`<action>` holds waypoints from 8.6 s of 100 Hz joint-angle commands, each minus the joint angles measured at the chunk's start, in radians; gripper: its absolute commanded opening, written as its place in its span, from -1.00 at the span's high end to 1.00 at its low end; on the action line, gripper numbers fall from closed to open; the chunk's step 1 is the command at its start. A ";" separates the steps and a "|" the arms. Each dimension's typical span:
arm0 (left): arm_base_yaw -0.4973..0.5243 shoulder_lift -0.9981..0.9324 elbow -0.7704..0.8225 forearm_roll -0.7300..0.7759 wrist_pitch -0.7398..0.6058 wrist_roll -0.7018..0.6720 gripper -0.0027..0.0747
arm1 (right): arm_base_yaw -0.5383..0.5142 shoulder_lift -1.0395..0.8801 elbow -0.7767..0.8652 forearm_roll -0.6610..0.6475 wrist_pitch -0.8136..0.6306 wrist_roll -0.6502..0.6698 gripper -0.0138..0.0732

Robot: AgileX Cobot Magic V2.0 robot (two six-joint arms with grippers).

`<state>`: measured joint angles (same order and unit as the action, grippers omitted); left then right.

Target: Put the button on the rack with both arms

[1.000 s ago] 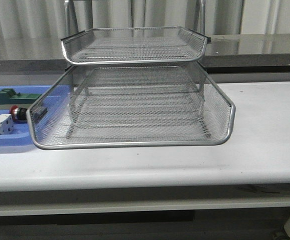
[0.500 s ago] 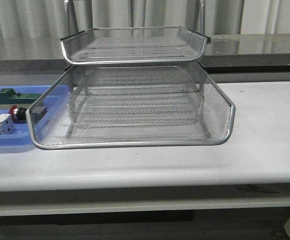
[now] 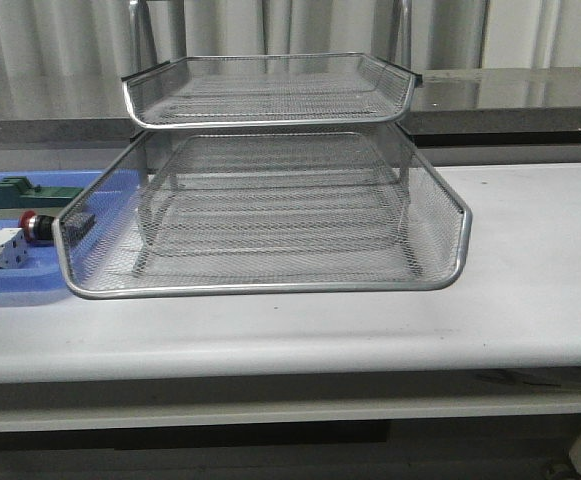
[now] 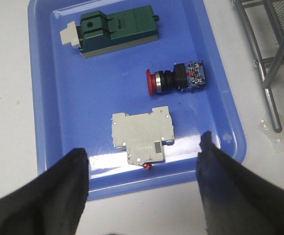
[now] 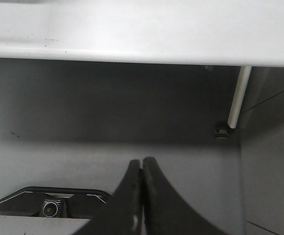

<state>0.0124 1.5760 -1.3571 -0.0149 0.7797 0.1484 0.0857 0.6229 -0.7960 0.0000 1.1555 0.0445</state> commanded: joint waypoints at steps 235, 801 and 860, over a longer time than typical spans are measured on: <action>-0.012 0.749 -0.742 -0.238 0.245 1.012 -0.55 | -0.004 0.000 -0.033 0.000 -0.042 0.001 0.84; 0.009 -0.380 0.111 -0.280 -0.081 0.323 -0.21 | -0.004 0.000 -0.033 0.000 -0.041 0.001 0.84; 0.009 -1.118 0.937 -0.369 -0.704 0.323 -0.21 | -0.004 0.000 -0.033 0.000 -0.041 0.001 0.84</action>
<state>0.0207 0.5361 -0.4610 -0.3558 0.2220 0.4804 0.0857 0.6229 -0.7960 0.0000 1.1555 0.0472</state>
